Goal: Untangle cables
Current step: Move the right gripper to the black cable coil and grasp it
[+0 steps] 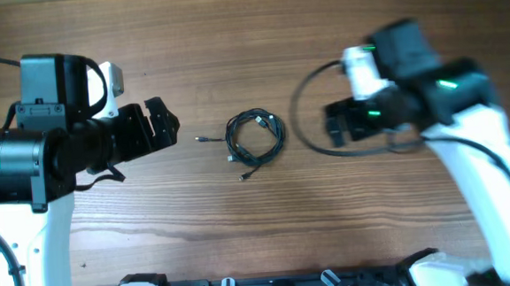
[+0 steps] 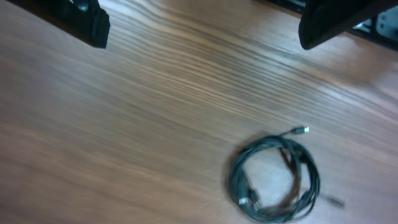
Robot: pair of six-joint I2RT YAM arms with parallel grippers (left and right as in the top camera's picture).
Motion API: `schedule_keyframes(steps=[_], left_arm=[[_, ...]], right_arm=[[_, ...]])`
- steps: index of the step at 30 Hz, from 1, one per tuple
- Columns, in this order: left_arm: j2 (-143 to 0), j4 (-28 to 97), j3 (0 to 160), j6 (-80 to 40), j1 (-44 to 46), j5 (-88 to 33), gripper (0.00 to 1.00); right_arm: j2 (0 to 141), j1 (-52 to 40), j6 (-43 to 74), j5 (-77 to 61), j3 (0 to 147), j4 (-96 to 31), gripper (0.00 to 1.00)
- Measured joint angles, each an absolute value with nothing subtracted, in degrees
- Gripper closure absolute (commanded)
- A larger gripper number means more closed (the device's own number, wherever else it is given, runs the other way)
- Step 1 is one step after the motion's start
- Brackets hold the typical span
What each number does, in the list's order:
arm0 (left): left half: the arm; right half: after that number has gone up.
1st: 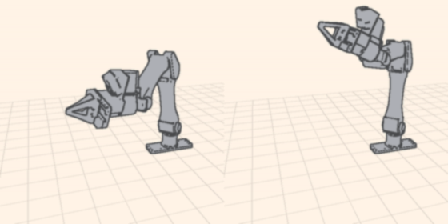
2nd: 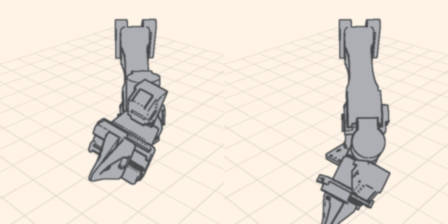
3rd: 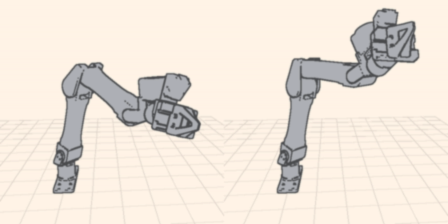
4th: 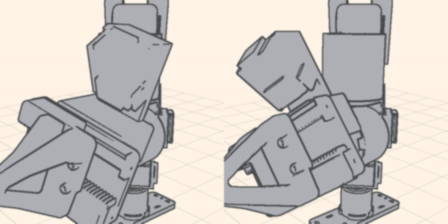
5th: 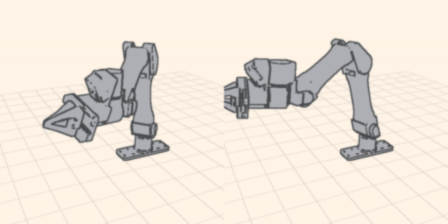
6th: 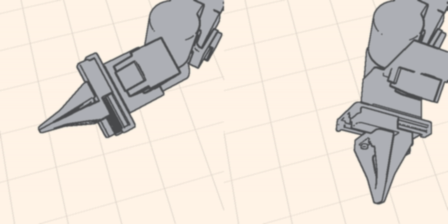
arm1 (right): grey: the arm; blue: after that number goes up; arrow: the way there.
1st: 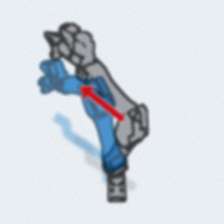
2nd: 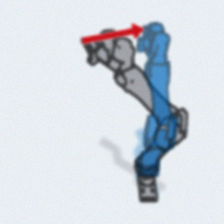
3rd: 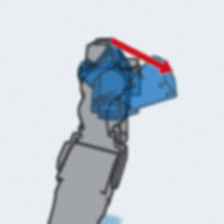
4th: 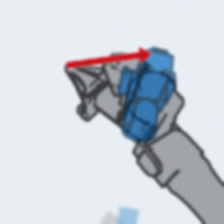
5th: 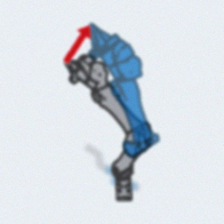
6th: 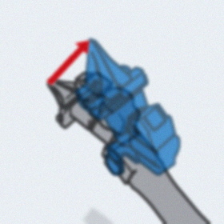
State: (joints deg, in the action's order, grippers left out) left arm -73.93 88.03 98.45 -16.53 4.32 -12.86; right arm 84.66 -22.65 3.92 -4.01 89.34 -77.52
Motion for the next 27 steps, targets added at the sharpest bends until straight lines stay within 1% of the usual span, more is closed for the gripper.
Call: schedule_keyframes(steps=[1, 3, 6, 10, 11, 13, 15, 17, 18, 22, 27], left_arm=[[-73.93, 88.20, 98.43, -16.51, 4.32, -12.43, 0.00], [-73.93, 88.64, 98.45, -16.51, 4.32, -11.11, 0.00], [-73.93, 90.06, 98.45, -16.34, 4.32, -7.62, 0.00], [-73.93, 91.13, 98.48, -16.14, 4.32, -5.74, 0.00], [-73.93, 91.26, 98.48, -16.10, 4.32, -5.50, 0.00], [-73.93, 91.31, 98.48, -15.49, 4.32, -5.13, 0.00], [-73.93, 91.33, 98.48, -15.16, 4.32, -4.75, 0.00], [-73.93, 91.31, 98.48, -15.03, 4.32, -4.47, 0.00], [-73.93, 91.31, 98.48, -14.96, 4.32, -4.32, 0.00], [-73.93, 91.35, 98.48, -14.61, 4.32, -4.32, 0.00], [-73.93, 91.74, 98.48, -14.61, 4.32, -4.29, 0.00]], right_arm=[[89.30, -27.07, 4.58, -3.27, 89.30, -74.98, 0.00], [93.27, -30.70, 5.23, -2.63, 89.23, -70.89, 0.00], [99.00, -33.23, 6.61, -2.57, 89.23, -62.46, 0.00], [106.50, -33.39, 11.35, -2.74, 89.23, -59.27, 0.00], [108.95, -33.39, 13.37, -2.79, 89.23, -59.13, 0.06], [112.90, -33.39, 17.39, -3.01, 89.23, -58.54, 0.25], [114.91, -33.39, 20.99, -3.60, 89.19, -57.67, 0.30], [115.57, -33.39, 26.09, -4.89, 89.10, -55.77, 0.36], [115.57, -33.39, 27.81, -5.56, 89.10, -54.76, 0.41], [115.57, -33.39, 33.06, -6.61, 88.97, -54.04, 0.43], [115.57, -33.45, 34.92, -6.63, 83.96, -50.83, 0.42]])
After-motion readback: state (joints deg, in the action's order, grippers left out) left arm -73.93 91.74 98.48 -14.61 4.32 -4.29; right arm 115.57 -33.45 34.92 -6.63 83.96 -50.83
